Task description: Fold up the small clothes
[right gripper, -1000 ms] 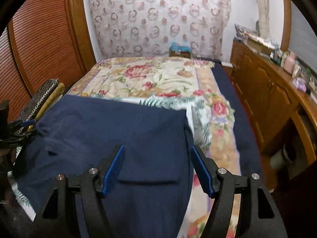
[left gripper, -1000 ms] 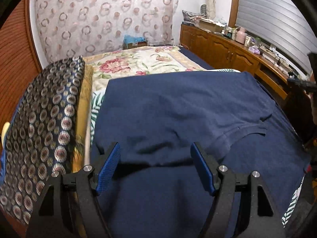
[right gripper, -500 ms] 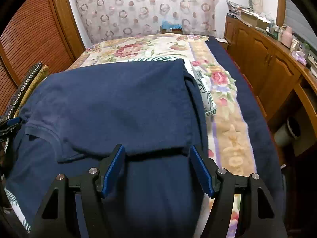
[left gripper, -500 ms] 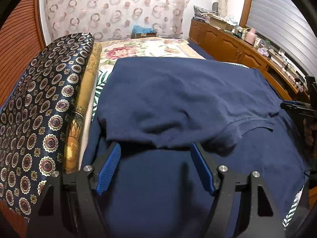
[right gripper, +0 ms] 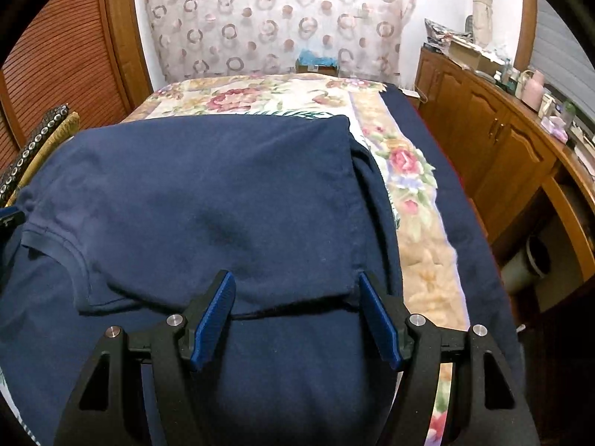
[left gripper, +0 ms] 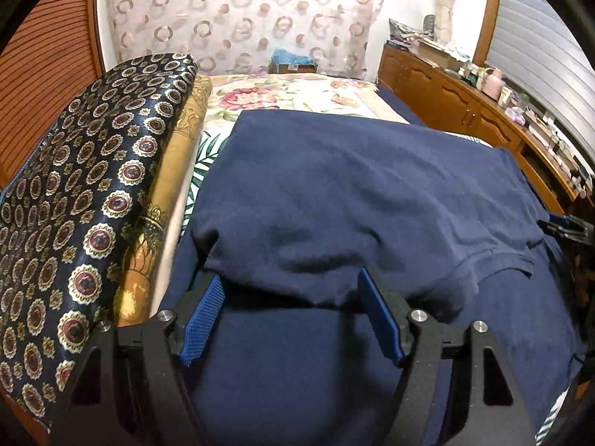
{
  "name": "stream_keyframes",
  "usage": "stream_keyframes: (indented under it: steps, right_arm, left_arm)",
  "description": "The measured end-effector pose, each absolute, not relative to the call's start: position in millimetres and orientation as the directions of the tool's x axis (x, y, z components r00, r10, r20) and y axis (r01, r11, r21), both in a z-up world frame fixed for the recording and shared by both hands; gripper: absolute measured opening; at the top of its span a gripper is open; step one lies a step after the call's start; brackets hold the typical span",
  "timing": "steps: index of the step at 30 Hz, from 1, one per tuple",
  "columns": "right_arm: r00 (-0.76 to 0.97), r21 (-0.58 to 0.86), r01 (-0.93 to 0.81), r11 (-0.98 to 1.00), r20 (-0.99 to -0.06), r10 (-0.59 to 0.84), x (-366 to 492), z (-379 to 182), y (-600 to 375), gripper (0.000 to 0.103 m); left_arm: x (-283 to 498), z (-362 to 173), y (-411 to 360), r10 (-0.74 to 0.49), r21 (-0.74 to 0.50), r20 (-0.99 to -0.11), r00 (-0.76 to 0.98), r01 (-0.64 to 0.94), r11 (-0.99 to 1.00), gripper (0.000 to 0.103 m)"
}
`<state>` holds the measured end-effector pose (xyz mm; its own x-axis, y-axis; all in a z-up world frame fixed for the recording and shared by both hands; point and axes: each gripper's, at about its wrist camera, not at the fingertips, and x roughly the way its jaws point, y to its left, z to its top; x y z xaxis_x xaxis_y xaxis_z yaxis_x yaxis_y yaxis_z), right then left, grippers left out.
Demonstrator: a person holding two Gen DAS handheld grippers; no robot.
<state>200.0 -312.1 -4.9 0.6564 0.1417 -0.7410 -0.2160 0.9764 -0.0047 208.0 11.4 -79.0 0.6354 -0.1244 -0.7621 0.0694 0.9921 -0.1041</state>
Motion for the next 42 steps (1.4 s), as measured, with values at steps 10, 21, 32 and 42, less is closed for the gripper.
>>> stream_keyframes:
  steps: [10, 21, 32, 42]
  right_arm:
    - [0.661, -0.022, -0.234, 0.972, -0.737, 0.142, 200, 3, -312, 0.021]
    - [0.716, 0.010, -0.310, 0.951, -0.656, 0.240, 175, 30, -321, 0.007]
    - [0.768, 0.036, -0.322, 0.946, -0.574, 0.283, 138, 50, -340, 0.007]
    - [0.781, 0.035, -0.340, 0.940, -0.545, 0.303, 94, 45, -349, 0.007]
  left_arm:
    - [228, -76, 14, -0.053, -0.031, -0.755, 0.654, 0.045, 0.999, 0.037]
    - [198, -51, 16, -0.068, -0.005, -0.664, 0.744, 0.087, 0.996, 0.007]
    - [166, -14, 34, -0.082, -0.035, -0.586, 0.806, 0.076, 0.997, 0.007]
    - [123, -4, 30, -0.089, -0.034, -0.552, 0.829, 0.085, 0.996, 0.007]
